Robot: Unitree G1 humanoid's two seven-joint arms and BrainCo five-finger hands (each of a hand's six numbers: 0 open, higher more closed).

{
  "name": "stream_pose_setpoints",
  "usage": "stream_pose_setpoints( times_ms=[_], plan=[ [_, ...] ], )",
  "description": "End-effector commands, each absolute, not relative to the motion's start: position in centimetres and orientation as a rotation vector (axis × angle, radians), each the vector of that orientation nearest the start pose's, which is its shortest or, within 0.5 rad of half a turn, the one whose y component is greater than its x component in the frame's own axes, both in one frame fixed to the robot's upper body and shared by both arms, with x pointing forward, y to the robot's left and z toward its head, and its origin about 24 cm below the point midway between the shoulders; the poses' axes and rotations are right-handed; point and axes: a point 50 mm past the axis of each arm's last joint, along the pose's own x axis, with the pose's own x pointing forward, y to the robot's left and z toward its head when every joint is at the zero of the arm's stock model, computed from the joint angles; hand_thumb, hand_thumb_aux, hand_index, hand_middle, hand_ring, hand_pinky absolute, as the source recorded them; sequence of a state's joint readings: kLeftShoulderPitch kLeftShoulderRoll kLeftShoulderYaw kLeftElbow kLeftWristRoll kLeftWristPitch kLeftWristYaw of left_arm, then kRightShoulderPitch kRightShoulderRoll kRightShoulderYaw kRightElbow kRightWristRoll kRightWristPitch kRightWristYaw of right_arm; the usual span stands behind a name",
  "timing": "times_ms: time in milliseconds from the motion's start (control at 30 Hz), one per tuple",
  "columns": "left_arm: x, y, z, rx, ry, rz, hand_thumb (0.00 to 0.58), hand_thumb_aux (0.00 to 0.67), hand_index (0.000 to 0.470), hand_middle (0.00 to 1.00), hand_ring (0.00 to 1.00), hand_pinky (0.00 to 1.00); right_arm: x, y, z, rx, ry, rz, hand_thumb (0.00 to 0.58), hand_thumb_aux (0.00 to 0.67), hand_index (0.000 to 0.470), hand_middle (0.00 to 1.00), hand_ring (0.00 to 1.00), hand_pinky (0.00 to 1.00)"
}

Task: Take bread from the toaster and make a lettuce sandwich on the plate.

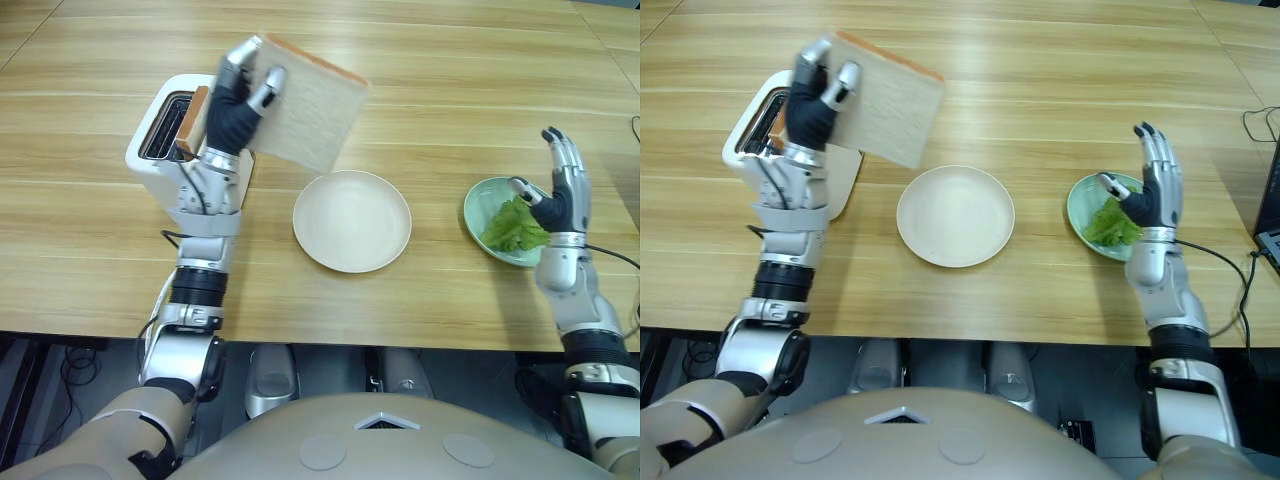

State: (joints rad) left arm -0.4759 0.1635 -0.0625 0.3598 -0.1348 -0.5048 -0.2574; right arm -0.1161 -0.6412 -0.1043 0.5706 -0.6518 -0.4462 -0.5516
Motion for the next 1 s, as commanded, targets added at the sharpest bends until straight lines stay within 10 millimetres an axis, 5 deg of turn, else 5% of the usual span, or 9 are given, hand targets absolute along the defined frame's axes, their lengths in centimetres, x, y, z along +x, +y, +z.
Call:
stream_pose_setpoints(
  times_ms=[33, 367, 433, 500, 800, 933, 1000],
  plan=[
    [33.0, 10.8, 10.6, 0.156, -0.433, -0.48, 0.58, 0.67, 0.46, 1.0, 1.0, 1.0, 23.6, -33.7, 3.6, -1.406, -0.073, -0.333, 0.0, 0.0, 0.0, 0.0, 0.0, 0.0],
    [33.8, 8.0, 4.4, 0.413, -0.154, -0.605, 0.58, 0.67, 0.46, 1.0, 1.0, 1.0, 21.9, -34.9, -0.9, -1.555, 0.18, -0.169, 0.0, 0.0, 0.0, 0.0, 0.0, 0.0],
    [33.8, 7.9, 3.9, 0.456, -0.128, -0.643, 0.58, 0.67, 0.46, 1.0, 1.0, 1.0, 21.6, -34.9, -1.4, -1.56, 0.216, -0.144, 0.04, 0.024, 0.016, 0.0, 0.0, 0.0],
    [34.0, 7.9, 3.9, 0.502, -0.113, -0.677, 0.58, 0.67, 0.46, 1.0, 1.0, 1.0, 21.3, -35.1, -1.9, -1.564, 0.247, -0.127, 0.092, 0.055, 0.038, 0.0, 0.0, 0.0],
    [35.3, 7.4, 6.5, 0.683, -0.199, -0.782, 0.58, 0.67, 0.46, 1.0, 1.0, 1.0, 21.2, -35.0, -2.6, -1.565, 0.285, -0.099, 0.092, 0.055, 0.038, 0.0, 0.0, 0.0],
    [35.5, 7.1, 7.1, 0.746, -0.216, -0.831, 0.58, 0.67, 0.46, 1.0, 1.0, 1.0, 21.1, -35.1, -2.6, -1.562, 0.291, -0.101, 0.172, 0.108, 0.074, 0.0, 0.0, 0.0],
    [35.6, 7.0, 7.2, 0.77, -0.217, -0.846, 0.58, 0.67, 0.46, 1.0, 1.0, 1.0, 21.1, -35.0, -2.6, -1.553, 0.288, -0.105, 0.297, 0.202, 0.139, 0.0, 0.0, 0.0]
  ],
)
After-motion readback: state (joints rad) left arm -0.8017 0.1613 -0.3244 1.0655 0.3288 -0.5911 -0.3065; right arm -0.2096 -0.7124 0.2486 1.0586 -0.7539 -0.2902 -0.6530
